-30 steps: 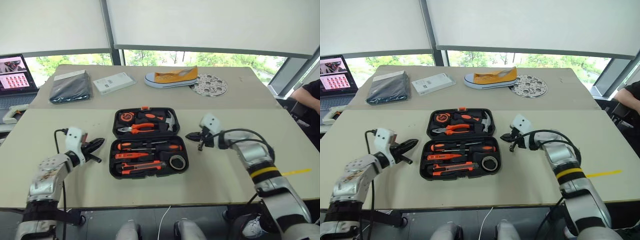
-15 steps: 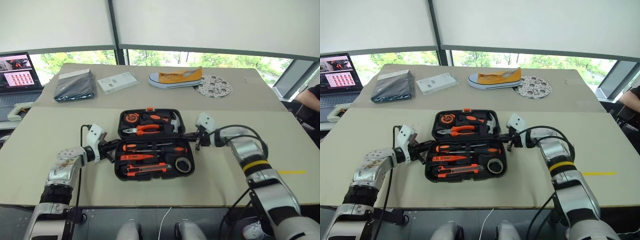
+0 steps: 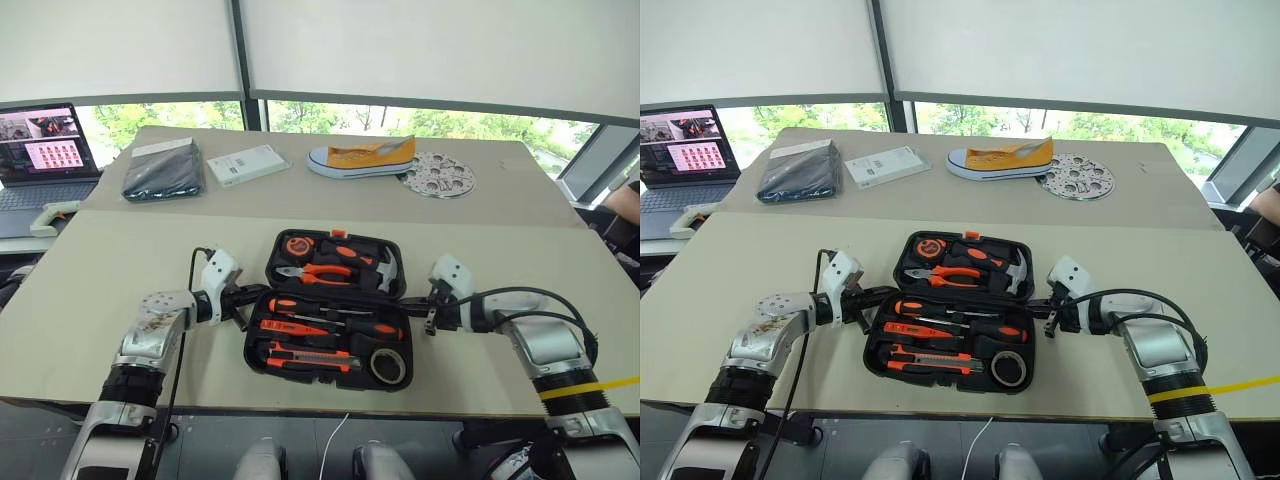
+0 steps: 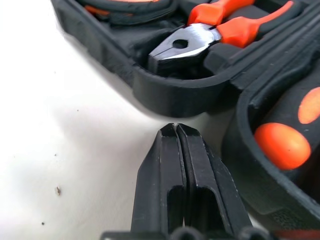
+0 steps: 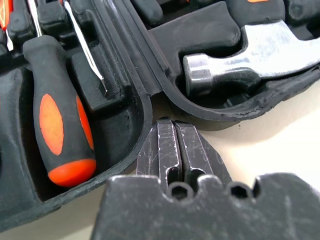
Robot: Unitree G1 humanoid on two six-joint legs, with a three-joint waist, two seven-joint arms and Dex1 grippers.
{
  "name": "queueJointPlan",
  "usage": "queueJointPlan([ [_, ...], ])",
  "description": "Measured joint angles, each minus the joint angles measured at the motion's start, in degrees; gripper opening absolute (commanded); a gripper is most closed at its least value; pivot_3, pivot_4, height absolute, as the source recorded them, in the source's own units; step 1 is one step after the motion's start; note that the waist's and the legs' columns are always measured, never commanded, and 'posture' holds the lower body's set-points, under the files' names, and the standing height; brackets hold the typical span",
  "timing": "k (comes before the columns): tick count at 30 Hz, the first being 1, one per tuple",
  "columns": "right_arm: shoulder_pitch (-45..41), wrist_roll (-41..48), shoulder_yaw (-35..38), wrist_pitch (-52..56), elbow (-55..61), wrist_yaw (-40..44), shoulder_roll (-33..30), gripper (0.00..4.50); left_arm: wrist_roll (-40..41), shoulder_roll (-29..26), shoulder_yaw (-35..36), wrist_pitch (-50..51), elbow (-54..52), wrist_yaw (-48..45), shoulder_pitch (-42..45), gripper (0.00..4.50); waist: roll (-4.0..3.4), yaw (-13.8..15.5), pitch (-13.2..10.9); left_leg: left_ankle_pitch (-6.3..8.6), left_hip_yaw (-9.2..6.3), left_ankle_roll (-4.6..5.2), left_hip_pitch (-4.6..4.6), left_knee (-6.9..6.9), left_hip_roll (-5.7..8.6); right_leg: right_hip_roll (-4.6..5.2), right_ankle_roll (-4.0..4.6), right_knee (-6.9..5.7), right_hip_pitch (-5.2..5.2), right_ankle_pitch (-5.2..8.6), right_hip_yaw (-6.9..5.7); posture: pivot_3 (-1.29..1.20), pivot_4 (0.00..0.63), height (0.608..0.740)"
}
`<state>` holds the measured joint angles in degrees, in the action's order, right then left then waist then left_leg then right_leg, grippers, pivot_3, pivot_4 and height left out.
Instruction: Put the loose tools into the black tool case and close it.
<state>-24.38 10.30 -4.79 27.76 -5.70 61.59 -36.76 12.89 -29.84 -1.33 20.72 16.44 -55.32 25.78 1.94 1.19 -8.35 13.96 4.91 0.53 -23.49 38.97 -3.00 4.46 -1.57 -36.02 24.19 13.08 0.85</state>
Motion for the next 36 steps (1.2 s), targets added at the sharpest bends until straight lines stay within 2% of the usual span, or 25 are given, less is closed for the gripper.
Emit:
queueJointPlan([
  [1,0.00,0.01,0.00,0.00,-0.05,-0.15,-0.01,0.00,0.28,-0.14,0.07,1.21,-0.71,-0.12,0.00,1.23,0.00,-0.01,0.00,0.00,-0.01,0.00,0.00,0.00,0.01,0.00,0.00,-0.01,0.00,0.00,0.00,0.00,0.150,0.740],
  [4,0.02,0.10,0.65,-0.17,-0.31,-0.47,-1.16,0.81,2.00,-1.88,0.10,4.99,-4.49,-1.67,-1.43,2.32,0.01,-0.38,0.00,0.00,-0.02,0.00,-0.04,-0.02,0.00,-0.01,-0.01,0.00,0.05,0.01,0.01,0.00,0.150,0.740],
  [5,0.14,0.10,1.48,-0.97,-0.57,-0.62,-2.17,1.20,3.17,-3.01,0.48,6.23,-6.21,-2.65,-2.64,2.79,0.00,-0.57,0.00,0.00,-0.02,0.01,-0.07,-0.04,0.01,0.00,-0.03,0.01,0.08,0.02,0.03,0.00,0.150,0.740],
  [10,1.28,1.59,5.28,-0.57,-0.37,-0.48,-6.07,2.89,5.44,-7.31,2.67,8.39,-8.68,-4.37,-5.35,4.48,0.01,-0.79,-0.01,0.02,-0.04,0.04,-0.02,-0.10,0.00,-0.02,-0.01,0.02,0.09,0.07,0.04,0.00,0.150,0.740],
  [14,2.47,4.84,9.10,7.03,1.26,-1.17,-9.02,4.27,4.08,-14.47,4.74,10.71,-6.11,-3.06,-5.26,4.50,0.03,-1.20,-0.03,0.02,-0.06,0.04,0.03,-0.10,-0.02,-0.02,0.02,-0.06,0.09,0.07,0.04,0.00,0.150,0.740],
  [15,2.06,6.38,10.41,10.24,2.14,-1.97,-9.17,4.43,2.53,-16.28,4.31,12.18,-5.84,-1.87,-4.63,4.50,0.03,-1.38,-0.03,0.02,-0.06,0.04,0.14,-0.10,-0.01,-0.02,0.02,-0.08,0.03,0.07,0.08,0.00,0.150,0.740],
  [17,-1.06,8.77,10.93,21.00,4.35,-4.58,-9.44,4.43,1.72,-18.40,3.63,16.98,-5.63,-0.89,-2.67,4.50,0.01,-1.82,-0.04,-0.02,-0.05,0.01,0.17,-0.10,-0.01,-0.03,0.04,-0.10,0.05,0.08,0.15,0.00,0.150,0.740],
  [21,-13.14,14.70,10.94,47.41,7.09,-9.97,-6.39,4.43,7.87,-14.74,4.33,36.09,-5.35,0.47,6.25,4.50,0.24,-1.95,-0.17,-0.21,-0.16,0.10,0.12,-0.05,-0.02,-0.08,0.10,-0.22,0.08,0.02,0.10,0.00,0.150,0.740],
  [23,-17.27,15.46,9.85,54.61,5.80,-13.06,-3.31,4.43,9.53,-13.85,3.54,43.66,-5.29,1.53,10.38,4.50,0.39,-1.96,-0.21,-0.23,-0.24,0.09,0.09,-0.06,-0.01,-0.11,0.13,-0.21,0.08,0.00,0.06,0.00,0.150,0.740],
  [28,-22.85,12.97,5.33,56.20,-3.39,-20.03,2.57,4.43,8.42,-6.09,4.05,46.76,1.22,10.44,17.43,4.50,0.39,-1.90,-0.22,-0.22,-0.23,0.11,-0.29,-0.09,0.12,-0.02,0.02,-0.12,0.31,0.00,0.08,0.00,0.150,0.740],
  [32,-25.20,10.86,3.87,52.42,-9.68,-23.04,4.14,4.43,7.98,-4.65,4.08,46.86,2.30,12.89,18.80,4.50,0.38,-1.67,-0.22,-0.21,-0.25,0.13,-0.39,-0.11,0.17,0.03,-0.02,-0.12,0.32,-0.02,0.09,0.00,0.150,0.740],
  [36,-26.16,9.94,2.22,50.70,-12.81,-24.07,4.41,3.33,7.90,-3.65,4.59,46.70,2.28,14.11,18.87,4.50,0.38,-1.47,-0.22,-0.20,-0.26,0.13,-0.39,-0.11,0.17,0.03,-0.03,-0.07,0.30,-0.01,0.08,0.00,0.150,0.740],
])
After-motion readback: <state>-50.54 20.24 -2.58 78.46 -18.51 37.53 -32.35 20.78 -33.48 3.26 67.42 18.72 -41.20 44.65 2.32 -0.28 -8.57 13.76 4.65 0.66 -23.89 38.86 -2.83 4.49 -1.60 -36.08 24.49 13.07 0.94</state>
